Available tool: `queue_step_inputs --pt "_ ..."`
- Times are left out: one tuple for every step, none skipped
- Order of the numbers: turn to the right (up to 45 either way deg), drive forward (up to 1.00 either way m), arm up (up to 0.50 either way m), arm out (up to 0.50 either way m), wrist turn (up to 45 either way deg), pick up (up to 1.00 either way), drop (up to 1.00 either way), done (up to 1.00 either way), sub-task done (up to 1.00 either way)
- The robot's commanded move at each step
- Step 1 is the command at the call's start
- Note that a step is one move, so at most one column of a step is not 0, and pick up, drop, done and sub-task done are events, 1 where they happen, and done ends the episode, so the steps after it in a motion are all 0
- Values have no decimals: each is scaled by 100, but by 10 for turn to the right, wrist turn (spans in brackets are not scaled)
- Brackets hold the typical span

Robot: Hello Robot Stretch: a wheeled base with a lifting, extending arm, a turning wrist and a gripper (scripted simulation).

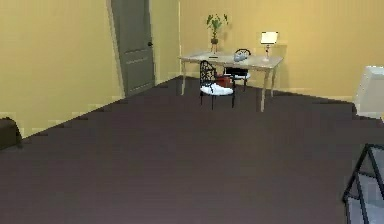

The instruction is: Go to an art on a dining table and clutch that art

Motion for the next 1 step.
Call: queue_step_inputs --pt "-90 0 0 0 0 0 0 0 0"
